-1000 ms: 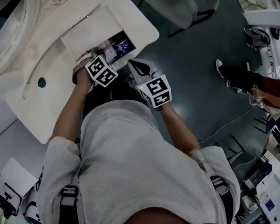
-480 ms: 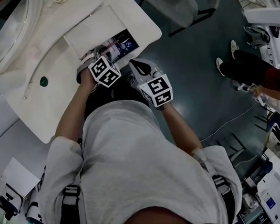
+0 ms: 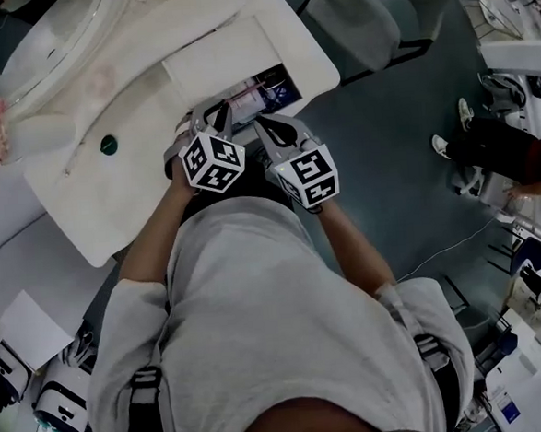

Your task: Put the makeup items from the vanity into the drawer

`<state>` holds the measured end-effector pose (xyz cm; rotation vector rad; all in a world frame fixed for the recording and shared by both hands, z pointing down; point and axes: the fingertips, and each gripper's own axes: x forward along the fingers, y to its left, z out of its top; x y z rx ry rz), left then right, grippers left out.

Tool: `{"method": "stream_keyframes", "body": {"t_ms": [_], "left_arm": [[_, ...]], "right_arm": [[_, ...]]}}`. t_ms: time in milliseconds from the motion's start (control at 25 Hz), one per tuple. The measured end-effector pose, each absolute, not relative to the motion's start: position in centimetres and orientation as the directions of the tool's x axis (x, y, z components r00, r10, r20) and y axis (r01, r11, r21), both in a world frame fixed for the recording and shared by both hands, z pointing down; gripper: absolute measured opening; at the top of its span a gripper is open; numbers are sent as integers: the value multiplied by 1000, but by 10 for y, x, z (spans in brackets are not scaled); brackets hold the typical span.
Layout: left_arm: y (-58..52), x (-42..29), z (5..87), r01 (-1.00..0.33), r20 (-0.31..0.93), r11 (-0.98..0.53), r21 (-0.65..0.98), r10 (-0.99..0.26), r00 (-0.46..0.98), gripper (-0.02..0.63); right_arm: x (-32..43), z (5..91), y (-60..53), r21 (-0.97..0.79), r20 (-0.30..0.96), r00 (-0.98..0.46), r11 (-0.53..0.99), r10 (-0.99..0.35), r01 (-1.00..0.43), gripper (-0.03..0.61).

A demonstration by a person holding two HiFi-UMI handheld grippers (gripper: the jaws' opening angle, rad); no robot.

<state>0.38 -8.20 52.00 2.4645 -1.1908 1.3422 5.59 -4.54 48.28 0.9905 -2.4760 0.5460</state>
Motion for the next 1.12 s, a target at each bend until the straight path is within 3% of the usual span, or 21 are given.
{"method": "stream_keyframes", "body": {"t_ms": [320,800,1120], "left_arm": [[-93,-82,469,-887,637,-418,-193,-742,211,3],[-67,-172,443,-984,524,-178,-30,-841,136,3],[-56,-249,440,-996,515,-84,-21,-855,62,3]], "right_arm": [[-22,463,-67,-184,477,-719,742,-506,-645,0],[-118,447,-69,-190,451,-780,807,-434,-559,0],[-191,440,-76,-182,422,-806,832,-416,-524,0]]}}
